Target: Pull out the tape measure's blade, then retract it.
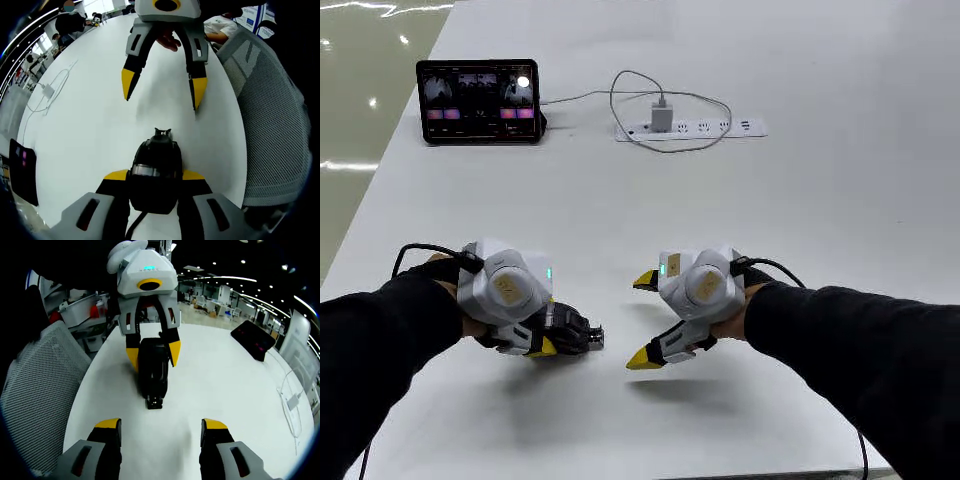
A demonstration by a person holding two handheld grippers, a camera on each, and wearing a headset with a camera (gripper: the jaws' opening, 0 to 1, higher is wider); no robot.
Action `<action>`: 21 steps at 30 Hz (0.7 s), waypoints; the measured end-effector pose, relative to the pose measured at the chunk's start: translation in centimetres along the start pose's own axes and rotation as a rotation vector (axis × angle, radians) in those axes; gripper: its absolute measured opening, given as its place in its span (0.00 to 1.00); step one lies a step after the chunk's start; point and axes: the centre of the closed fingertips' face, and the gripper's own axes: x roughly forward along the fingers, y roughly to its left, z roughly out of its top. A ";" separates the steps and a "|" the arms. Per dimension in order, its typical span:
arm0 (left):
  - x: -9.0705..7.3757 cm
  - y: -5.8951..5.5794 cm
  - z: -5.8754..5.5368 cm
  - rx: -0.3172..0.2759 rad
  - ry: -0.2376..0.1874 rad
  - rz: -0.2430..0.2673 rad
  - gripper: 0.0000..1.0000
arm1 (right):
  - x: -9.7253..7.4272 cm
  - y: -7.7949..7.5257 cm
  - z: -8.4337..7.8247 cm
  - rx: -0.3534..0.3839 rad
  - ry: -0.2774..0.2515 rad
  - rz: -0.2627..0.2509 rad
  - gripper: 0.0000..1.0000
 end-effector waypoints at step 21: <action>0.1 0.0 0.1 -0.037 -0.016 0.003 0.31 | 3.7 0.7 1.4 0.015 0.019 0.053 0.17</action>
